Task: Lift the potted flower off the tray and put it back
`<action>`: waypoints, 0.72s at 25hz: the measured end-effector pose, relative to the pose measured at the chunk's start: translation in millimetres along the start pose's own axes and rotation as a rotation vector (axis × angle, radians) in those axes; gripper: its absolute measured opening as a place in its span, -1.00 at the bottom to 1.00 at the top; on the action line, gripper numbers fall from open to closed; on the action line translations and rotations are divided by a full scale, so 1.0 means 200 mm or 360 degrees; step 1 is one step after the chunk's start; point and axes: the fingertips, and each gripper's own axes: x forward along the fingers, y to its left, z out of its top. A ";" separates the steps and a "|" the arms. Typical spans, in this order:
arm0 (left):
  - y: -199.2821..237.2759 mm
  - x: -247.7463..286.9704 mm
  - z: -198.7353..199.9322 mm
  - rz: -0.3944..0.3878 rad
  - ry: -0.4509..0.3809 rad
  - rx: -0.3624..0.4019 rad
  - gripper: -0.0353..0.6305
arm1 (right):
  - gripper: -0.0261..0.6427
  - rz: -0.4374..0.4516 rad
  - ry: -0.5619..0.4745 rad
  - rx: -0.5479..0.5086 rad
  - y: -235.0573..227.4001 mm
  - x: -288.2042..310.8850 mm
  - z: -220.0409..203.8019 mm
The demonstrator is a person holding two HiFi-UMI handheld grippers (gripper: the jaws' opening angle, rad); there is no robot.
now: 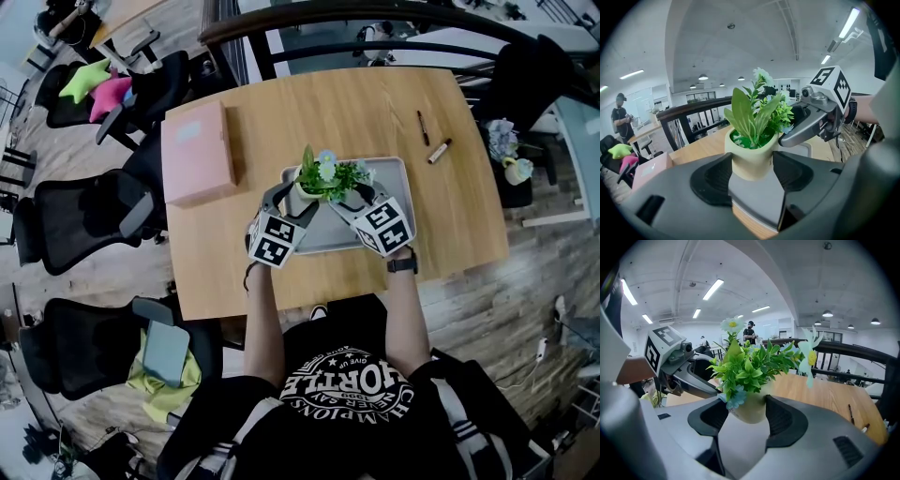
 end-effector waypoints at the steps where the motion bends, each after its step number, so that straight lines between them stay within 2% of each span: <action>1: -0.01 -0.01 0.01 -0.0004 -0.0008 -0.0002 -0.02 | -0.12 -0.0003 -0.0010 0.0006 0.00 -0.01 0.00; 6: -0.05 -0.06 0.10 -0.0039 -0.0058 0.0018 -0.02 | -0.12 -0.0008 -0.0045 0.0026 0.02 -0.07 0.02; 18: -0.14 -0.19 0.17 -0.0013 -0.0120 0.0042 -0.02 | -0.12 -0.0026 -0.0104 -0.0020 0.10 -0.21 0.08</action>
